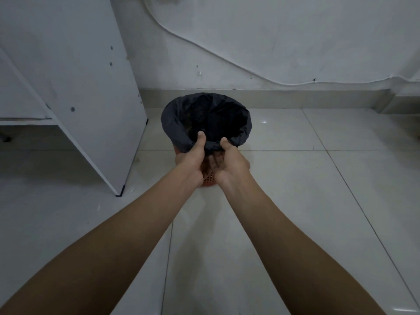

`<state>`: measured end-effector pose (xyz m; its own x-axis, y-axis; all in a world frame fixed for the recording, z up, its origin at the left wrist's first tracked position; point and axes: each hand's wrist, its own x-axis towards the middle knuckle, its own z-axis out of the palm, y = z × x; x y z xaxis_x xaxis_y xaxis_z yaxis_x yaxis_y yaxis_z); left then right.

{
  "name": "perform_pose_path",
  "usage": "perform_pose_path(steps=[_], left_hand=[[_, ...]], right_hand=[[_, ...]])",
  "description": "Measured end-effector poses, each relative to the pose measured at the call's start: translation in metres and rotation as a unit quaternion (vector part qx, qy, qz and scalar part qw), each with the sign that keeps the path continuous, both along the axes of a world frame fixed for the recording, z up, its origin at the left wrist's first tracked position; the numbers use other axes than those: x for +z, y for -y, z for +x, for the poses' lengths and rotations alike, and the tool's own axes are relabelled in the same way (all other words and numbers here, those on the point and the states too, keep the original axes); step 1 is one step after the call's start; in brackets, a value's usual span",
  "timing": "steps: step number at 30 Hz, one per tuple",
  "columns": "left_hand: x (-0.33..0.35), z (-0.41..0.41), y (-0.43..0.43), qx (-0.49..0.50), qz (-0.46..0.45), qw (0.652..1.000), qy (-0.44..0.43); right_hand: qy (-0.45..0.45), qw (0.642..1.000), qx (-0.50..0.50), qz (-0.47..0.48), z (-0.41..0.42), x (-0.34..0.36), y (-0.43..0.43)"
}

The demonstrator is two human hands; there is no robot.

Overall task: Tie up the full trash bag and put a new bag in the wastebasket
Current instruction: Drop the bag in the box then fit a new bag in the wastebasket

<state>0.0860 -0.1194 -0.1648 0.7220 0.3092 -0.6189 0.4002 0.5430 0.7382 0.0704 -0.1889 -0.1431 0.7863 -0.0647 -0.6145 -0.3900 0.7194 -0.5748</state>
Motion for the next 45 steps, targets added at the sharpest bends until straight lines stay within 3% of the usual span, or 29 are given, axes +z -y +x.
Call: perform_pose_path(steps=[11,16,22,28,35,39,45], left_hand=[[0.004,-0.006,-0.03,0.034,0.018,0.999,0.003],[0.006,-0.001,-0.049,0.031,-0.003,0.998,0.049],[0.009,-0.001,-0.032,0.051,-0.013,0.998,0.029],[0.01,-0.005,-0.017,0.063,-0.027,0.997,0.025],[0.009,-0.011,-0.001,0.056,-0.057,0.996,0.03],[0.01,-0.013,0.009,0.087,-0.056,0.994,0.027],[0.006,-0.017,0.027,0.006,-0.034,0.999,0.003]], right_hand=[[0.032,0.999,0.0,-0.034,0.023,-0.006,0.021],[0.034,0.998,-0.013,-0.059,0.023,-0.008,0.029],[0.009,0.995,0.0,-0.096,0.02,-0.013,0.016],[0.015,0.995,-0.063,-0.081,0.024,-0.008,0.013],[-0.017,0.985,-0.087,-0.15,0.025,-0.016,0.009],[0.004,0.989,-0.092,-0.118,0.019,-0.013,0.004],[0.003,0.985,-0.106,-0.14,0.026,-0.016,0.004]])
